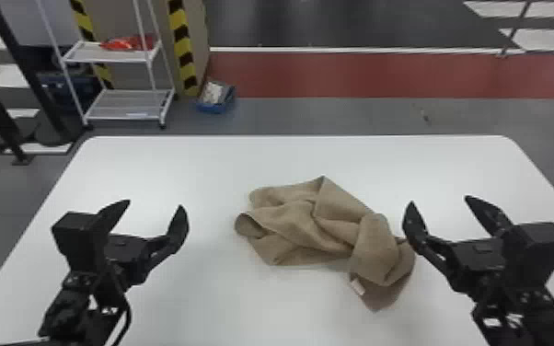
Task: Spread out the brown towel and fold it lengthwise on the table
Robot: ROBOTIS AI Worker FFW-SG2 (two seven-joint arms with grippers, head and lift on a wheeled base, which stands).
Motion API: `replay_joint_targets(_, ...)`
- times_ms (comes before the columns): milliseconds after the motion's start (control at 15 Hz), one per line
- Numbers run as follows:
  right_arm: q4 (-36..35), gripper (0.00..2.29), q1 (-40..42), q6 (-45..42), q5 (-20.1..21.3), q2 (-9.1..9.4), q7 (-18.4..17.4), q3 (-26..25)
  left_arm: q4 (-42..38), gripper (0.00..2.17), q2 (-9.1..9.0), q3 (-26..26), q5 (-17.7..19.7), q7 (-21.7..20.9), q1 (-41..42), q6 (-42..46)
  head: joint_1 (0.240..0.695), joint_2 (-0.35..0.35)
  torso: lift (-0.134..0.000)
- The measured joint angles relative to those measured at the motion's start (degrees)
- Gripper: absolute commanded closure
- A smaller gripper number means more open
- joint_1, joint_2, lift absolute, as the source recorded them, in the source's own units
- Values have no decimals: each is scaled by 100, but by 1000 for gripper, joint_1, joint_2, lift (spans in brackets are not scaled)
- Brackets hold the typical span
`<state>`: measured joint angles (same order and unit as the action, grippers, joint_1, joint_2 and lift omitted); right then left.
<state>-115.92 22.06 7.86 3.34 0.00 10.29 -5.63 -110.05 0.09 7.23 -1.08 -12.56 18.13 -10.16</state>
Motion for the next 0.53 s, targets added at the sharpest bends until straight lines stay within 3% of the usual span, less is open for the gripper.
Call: replay_joint_targets(533,1,97,-3,19,-2,0,0,1,38,22,0,-9,-29,19,-26,-3,695,10,-124)
